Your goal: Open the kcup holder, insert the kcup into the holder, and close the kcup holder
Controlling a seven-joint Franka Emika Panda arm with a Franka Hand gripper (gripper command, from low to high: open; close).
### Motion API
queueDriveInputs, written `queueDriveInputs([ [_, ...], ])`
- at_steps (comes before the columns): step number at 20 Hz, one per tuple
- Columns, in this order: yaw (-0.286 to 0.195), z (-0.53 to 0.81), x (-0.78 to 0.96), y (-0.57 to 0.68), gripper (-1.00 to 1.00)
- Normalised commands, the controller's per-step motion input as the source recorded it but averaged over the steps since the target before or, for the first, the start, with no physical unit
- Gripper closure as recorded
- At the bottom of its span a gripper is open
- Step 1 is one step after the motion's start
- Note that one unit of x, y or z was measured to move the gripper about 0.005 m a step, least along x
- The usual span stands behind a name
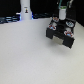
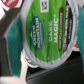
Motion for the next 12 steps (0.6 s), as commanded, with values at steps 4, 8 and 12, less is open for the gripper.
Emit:
queueDriveInputs([
  [4, 0.066, -0.27, 0.03, 0.22, 1.0],
  [8, 0.026, -0.28, 0.01, 0.1, 1.0],
  [12, 0.009, -0.24, 0.03, -0.01, 1.0],
])
